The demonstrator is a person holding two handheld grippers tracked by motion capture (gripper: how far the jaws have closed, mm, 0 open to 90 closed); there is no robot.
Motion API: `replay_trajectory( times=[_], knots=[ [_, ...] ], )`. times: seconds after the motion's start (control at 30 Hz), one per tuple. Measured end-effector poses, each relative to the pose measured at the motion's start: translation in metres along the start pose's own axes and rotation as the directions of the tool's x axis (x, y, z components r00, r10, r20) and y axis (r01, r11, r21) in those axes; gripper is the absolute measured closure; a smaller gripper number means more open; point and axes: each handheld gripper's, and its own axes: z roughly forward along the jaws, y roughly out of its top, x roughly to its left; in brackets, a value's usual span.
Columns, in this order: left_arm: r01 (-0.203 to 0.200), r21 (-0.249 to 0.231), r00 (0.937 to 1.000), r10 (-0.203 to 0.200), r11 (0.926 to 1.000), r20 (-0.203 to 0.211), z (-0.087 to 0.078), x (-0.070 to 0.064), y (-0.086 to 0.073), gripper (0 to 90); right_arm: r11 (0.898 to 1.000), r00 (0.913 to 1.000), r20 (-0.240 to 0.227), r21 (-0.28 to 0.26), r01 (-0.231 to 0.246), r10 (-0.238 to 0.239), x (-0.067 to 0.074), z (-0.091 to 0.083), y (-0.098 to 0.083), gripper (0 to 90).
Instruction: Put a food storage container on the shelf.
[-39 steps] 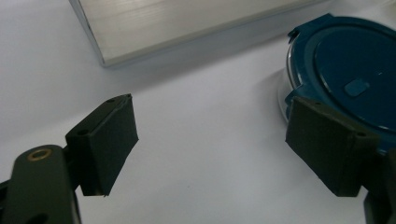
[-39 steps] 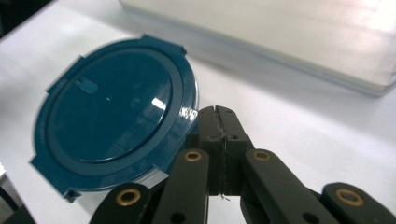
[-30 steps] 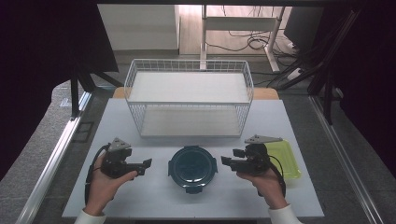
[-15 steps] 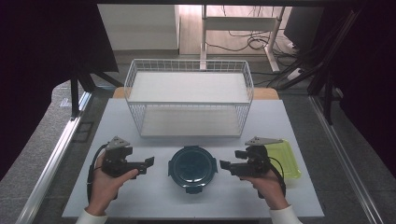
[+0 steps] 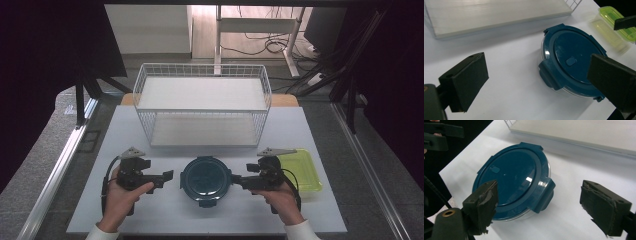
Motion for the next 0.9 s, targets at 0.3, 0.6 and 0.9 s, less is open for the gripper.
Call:
replay_trajectory(
  times=[0.3,0.6,0.9],
  knots=[
    [0.037,0.056,0.9969,-0.041,0.9977,0.067,0.023,-0.002,0.002,2.1,0.994,0.9946,-0.045,0.056,-0.092,0.094,-0.014,0.026,0.001,9.7],
    [0.110,0.105,0.9830,-0.123,0.9884,0.136,0.042,0.005,-0.008,6.3,0.988,0.9884,-0.077,0.087,-0.124,0.130,-0.017,0.040,-0.005,8.2],
    [0.166,0.144,0.9640,-0.191,0.9757,0.185,0.060,0.006,-0.012,6.4,0.982,0.9788,-0.115,0.109,-0.157,0.169,-0.014,0.053,-0.008,7.6]
  ],
)
